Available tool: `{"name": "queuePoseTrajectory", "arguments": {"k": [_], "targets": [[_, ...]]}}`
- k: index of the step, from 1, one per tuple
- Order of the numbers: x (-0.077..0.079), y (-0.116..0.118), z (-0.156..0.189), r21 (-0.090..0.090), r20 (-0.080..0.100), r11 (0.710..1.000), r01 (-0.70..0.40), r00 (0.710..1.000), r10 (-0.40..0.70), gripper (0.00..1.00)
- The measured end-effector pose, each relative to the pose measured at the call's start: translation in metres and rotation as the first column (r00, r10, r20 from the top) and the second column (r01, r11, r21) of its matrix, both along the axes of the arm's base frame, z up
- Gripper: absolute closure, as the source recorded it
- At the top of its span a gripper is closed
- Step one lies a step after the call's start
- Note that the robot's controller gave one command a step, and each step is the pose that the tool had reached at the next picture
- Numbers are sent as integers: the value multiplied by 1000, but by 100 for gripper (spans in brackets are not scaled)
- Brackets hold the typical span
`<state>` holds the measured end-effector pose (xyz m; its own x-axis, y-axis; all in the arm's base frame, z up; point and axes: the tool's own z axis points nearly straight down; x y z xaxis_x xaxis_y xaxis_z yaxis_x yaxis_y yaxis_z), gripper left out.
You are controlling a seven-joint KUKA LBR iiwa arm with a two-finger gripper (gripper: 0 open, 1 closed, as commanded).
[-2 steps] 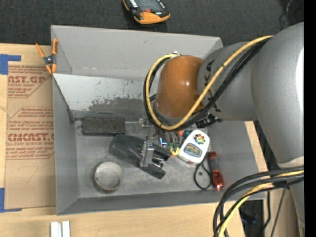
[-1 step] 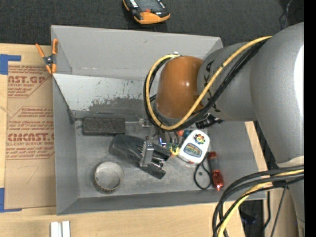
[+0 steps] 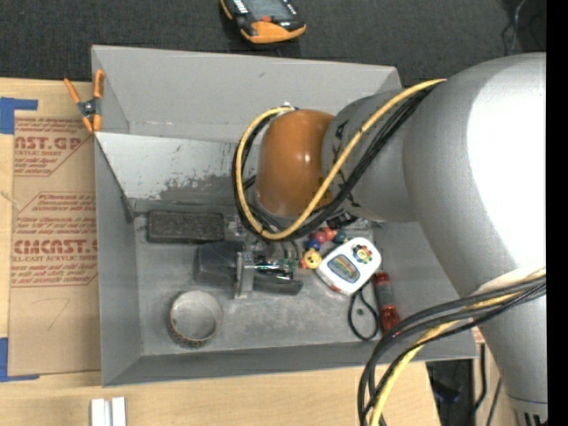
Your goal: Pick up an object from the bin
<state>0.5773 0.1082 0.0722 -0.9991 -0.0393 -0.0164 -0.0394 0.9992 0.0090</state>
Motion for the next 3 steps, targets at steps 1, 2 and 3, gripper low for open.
{"name": "queuePoseTrajectory", "arguments": {"k": [1, 2, 3], "targets": [[0, 0, 0, 0, 0, 1000, 0, 1000, 0, 100], [-2, -3, 1, 6, 6, 1000, 20, 1000, -20, 100], [-4, -12, 3, 9, 8, 1000, 3, 1000, -3, 100]]}}
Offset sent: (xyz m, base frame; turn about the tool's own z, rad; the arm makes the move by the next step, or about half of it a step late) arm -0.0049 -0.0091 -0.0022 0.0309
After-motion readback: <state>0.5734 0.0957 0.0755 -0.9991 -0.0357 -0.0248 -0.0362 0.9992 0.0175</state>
